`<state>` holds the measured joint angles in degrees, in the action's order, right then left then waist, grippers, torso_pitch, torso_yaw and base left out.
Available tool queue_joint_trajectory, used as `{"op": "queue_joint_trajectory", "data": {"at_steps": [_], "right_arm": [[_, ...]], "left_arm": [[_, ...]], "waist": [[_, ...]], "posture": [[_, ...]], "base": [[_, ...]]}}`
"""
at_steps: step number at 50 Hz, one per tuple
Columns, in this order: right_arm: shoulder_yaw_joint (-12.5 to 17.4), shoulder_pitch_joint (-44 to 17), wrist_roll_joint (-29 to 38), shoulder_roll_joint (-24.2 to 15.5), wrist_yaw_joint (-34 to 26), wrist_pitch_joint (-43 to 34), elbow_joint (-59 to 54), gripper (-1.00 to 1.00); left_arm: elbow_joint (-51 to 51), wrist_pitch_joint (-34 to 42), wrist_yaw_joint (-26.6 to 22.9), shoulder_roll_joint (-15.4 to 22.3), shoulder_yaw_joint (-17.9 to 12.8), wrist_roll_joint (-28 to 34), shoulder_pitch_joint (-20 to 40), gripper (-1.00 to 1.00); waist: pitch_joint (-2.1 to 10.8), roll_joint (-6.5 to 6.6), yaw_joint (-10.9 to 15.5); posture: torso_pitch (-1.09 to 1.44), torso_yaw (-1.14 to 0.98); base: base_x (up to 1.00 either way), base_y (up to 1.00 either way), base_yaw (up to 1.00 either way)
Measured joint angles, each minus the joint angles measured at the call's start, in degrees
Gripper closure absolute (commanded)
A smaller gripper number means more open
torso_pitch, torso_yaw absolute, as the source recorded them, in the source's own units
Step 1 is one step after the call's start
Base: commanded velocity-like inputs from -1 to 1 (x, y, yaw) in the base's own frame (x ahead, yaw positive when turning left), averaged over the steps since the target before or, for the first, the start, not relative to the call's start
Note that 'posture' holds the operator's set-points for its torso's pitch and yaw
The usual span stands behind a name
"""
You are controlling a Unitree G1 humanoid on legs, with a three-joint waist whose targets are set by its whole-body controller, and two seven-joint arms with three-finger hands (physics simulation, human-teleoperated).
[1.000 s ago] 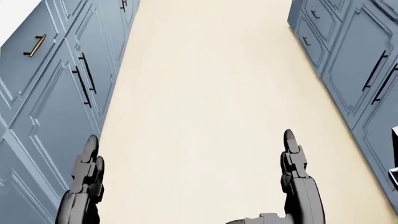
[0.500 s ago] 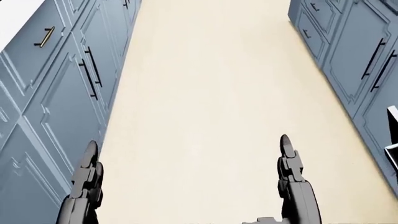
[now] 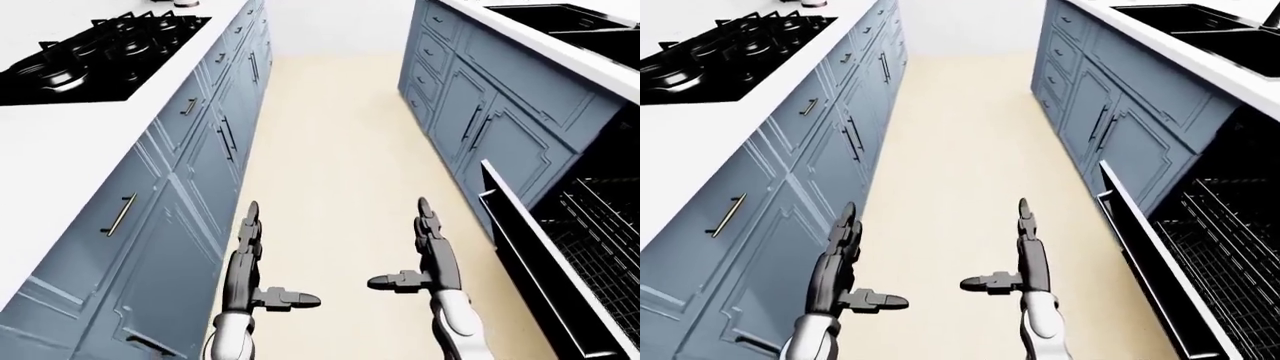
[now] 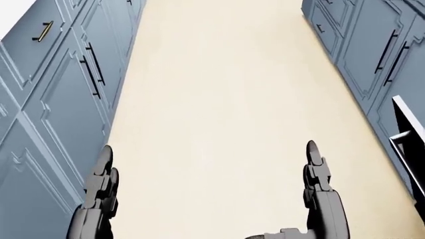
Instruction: Close the dishwasher door
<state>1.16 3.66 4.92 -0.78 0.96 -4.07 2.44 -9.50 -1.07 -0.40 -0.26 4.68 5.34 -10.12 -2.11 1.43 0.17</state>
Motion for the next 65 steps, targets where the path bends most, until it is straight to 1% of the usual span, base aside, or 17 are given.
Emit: {"op": "queue_joint_trajectory", "data": {"at_steps": [3,8,16,19,25,30,34,35,36,37,40,44,48,51,53,58,65], "right_arm": [[0.1,0.2,0.0,0.0,-0.1,-1.2,2.3,-1.00],[-1.3,0.6,0.0,0.6,-0.5,-0.3,-0.2,-1.00],[-0.5,0.2,0.0,0.4,-0.3,-0.2,1.3,-1.00],[-0.8,0.4,0.0,0.5,-0.4,-1.4,2.8,-1.00],[0.7,0.8,0.0,-0.1,0.2,-0.3,-0.1,-1.00],[0.2,0.6,0.0,0.0,0.0,-0.3,0.5,-1.00],[0.1,0.5,0.0,0.0,0.0,-0.1,0.9,-1.00],[0.2,0.4,0.0,0.0,0.0,0.0,1.1,-1.00],[0.1,0.3,0.0,0.2,0.0,0.0,1.3,-1.00],[-0.3,0.2,0.0,0.5,0.0,0.0,1.0,-1.00],[-1.1,0.7,-0.1,0.6,-0.5,-1.0,1.0,-1.00],[-0.6,0.1,-0.1,0.4,-0.4,-0.3,0.3,-1.00],[-0.4,0.0,-0.3,0.5,-0.3,-0.3,1.9,-1.00],[-0.6,-0.4,-0.4,0.4,-0.3,0.6,0.9,-1.00],[0.0,-0.1,-0.4,0.1,-0.2,0.8,-0.1,-1.00],[0.7,0.4,-0.5,0.0,0.2,-0.1,-0.7,-1.00],[0.1,0.2,-0.5,0.2,0.0,0.0,0.6,-1.00]], "left_arm": [[-0.5,0.1,-0.1,0.1,0.0,-0.1,-0.3,-1.00],[0.4,0.6,0.4,0.6,-1.3,0.0,-0.7,-1.00],[0.0,0.1,0.3,0.5,-0.6,0.0,-0.3,-1.00],[-0.3,-0.1,0.4,0.5,-0.7,0.1,-0.4,-1.00],[0.9,0.2,-0.1,0.0,0.8,0.2,-0.6,-1.00],[0.0,-0.2,0.2,0.1,0.2,0.1,-0.2,-1.00],[-0.3,-0.2,0.1,0.0,0.4,0.1,-0.3,-1.00],[-0.4,-0.2,0.1,0.0,0.4,0.1,-0.4,-1.00],[-0.4,-0.2,0.1,0.3,0.2,0.1,-0.3,-1.00],[-0.1,-0.1,0.2,0.5,-0.2,0.1,-0.2,-1.00],[0.6,0.3,0.5,0.6,-0.9,0.2,-0.8,-1.00],[0.4,0.2,0.5,0.5,-0.5,0.2,-0.3,-1.00],[-0.1,-0.4,0.4,0.4,-0.2,0.2,-0.2,-1.00],[-0.1,-0.5,0.5,0.4,-0.3,0.2,-0.4,-1.00],[0.6,-0.3,0.4,0.0,0.4,0.2,-0.6,-1.00],[0.7,0.2,0.1,0.1,0.8,0.3,-0.7,-1.00],[-0.6,-0.3,0.4,0.2,0.3,0.2,-0.8,-1.00]], "waist": [[0.17,2.81,0.1],[0.47,1.69,1.0],[0.33,-2.50,0.3],[0.63,-5.25,-0.1],[0.74,-3.94,-0.8],[-0.11,-1.17,-0.2],[-0.15,1.27,0.0],[0.04,2.33,0.1],[0.34,2.67,0.4],[0.11,2.08,0.7],[0.17,1.78,0.8],[0.37,-0.14,0.6],[-0.67,-2.71,1.2],[-0.24,-5.49,1.9],[-0.50,-4.30,1.5],[0.23,-1.70,0.5],[1.13,-1.78,0.0]], "posture": [[0.00,0.00],[0.00,0.00],[0.00,0.00],[0.00,0.00],[0.00,0.00],[0.00,0.00],[0.00,0.00],[0.00,0.00],[0.00,0.00],[0.00,0.00],[0.00,0.00],[0.00,0.00],[0.00,0.00],[0.00,0.00],[0.00,0.00],[0.00,0.00],[0.00,0.00]], "base": [[-0.10,0.00,0.00],[-0.10,0.00,0.00],[-0.09,0.00,0.00],[-0.10,0.00,0.00],[-0.10,0.00,0.00],[-0.10,0.00,0.00],[-0.10,0.00,0.00],[-0.10,0.00,0.00],[-0.10,0.00,0.00],[-0.09,0.00,0.00],[-0.09,0.00,0.00],[-0.07,0.00,0.00],[0.00,0.00,0.00],[0.00,0.00,0.00],[0.00,0.00,0.00],[0.00,0.00,0.00],[0.00,0.00,0.00]]}}
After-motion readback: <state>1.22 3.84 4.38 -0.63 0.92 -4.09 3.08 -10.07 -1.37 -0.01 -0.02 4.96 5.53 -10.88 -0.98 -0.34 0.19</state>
